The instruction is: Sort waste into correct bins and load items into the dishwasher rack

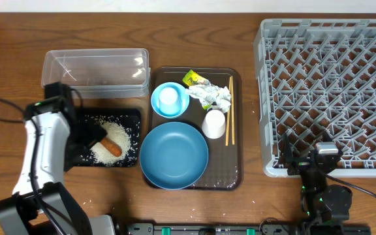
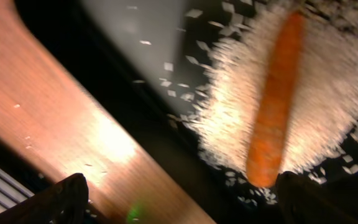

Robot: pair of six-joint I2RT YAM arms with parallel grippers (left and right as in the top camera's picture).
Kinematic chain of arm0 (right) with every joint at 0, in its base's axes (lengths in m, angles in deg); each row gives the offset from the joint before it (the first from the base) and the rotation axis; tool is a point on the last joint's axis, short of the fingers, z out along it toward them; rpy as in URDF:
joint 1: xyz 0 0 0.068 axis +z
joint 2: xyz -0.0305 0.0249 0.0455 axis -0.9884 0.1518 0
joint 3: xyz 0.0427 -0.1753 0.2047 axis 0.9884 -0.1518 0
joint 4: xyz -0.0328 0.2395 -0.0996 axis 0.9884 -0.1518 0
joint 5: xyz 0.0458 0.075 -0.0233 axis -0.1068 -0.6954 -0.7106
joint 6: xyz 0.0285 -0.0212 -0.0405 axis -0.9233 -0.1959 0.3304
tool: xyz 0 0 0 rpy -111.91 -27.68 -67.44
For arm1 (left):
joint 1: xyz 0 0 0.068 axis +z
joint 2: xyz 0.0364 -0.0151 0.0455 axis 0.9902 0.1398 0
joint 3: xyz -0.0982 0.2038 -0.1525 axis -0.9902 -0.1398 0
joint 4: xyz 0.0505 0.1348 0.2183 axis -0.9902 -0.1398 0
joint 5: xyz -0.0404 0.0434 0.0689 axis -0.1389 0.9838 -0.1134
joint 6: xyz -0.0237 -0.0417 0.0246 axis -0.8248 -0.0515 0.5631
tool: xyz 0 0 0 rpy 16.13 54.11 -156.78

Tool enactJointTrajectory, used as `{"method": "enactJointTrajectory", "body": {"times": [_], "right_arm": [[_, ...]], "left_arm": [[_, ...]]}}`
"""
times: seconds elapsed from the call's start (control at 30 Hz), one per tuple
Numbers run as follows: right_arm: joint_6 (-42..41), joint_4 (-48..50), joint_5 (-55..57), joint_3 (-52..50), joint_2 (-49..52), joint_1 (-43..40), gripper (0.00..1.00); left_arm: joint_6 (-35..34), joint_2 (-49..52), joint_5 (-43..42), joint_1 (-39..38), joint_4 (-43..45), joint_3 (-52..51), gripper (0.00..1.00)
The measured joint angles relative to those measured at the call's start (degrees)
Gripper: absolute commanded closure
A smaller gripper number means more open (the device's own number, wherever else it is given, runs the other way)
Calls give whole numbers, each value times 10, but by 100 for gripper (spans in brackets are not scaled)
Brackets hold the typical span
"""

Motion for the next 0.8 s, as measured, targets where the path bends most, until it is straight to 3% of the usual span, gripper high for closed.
{"method": "enactJointTrajectory", "body": {"times": [0.23, 0.8], "right_arm": [[0, 0, 0, 0, 0, 0, 1], [-1, 0, -1, 0, 0, 0, 1]], "left_arm": [[0, 0, 0, 53, 0, 0, 0], [0, 0, 0, 55, 0, 0, 0]]}}
